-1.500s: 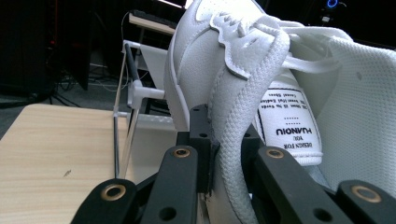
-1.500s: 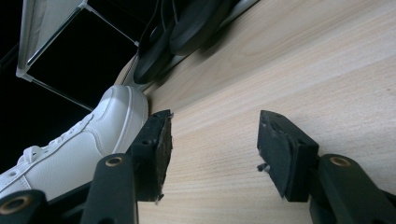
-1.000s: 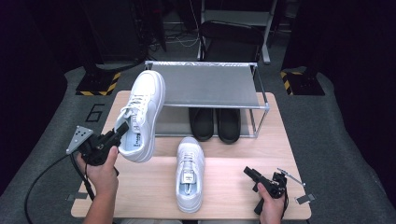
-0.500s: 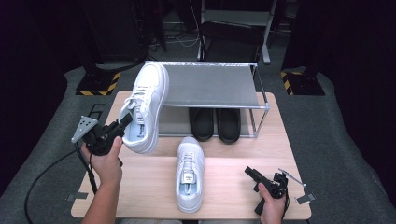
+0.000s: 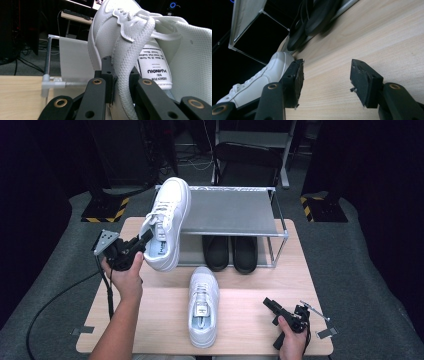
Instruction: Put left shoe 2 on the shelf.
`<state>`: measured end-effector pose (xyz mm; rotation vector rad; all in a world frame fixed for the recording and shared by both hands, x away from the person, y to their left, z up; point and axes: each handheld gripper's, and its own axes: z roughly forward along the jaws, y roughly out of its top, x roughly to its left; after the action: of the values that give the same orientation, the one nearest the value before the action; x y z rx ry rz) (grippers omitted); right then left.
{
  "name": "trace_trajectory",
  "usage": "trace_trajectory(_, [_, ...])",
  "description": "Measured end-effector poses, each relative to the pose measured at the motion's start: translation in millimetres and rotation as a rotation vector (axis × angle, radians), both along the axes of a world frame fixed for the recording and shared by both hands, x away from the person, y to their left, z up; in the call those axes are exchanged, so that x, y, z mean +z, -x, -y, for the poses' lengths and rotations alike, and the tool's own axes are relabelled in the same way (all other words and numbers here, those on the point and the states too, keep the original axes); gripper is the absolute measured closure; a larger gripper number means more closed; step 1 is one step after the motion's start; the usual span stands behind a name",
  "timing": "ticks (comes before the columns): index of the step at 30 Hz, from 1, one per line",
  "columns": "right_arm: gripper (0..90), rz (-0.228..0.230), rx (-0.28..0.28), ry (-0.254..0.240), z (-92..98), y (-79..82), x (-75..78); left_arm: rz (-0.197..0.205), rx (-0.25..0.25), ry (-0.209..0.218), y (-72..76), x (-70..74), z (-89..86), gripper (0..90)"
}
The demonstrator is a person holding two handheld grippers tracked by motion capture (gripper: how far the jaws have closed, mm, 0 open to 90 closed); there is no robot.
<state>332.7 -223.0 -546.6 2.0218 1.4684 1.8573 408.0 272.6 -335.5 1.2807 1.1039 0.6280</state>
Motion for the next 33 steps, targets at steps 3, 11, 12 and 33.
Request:
trace_trajectory(3, [44.0,0.006,0.000,0.000,0.8,1.5,1.5,0.002,0.003,0.004,-9.0,3.8,5.3,82.5])
trace_trajectory(11, [44.0,0.016,-0.001,-0.009,2.5,3.7,3.3,0.006,-0.007,0.006,-33.8,18.3,23.9,82.6])
trace_trajectory(12, [44.0,0.024,-0.002,-0.012,3.3,4.2,3.1,0.005,-0.009,0.009,-36.5,19.7,26.0,82.6])
trace_trajectory(33, [44.0,0.018,-0.018,-0.010,8.0,15.4,4.2,-0.059,-0.001,0.018,-92.1,34.9,65.6,82.5])
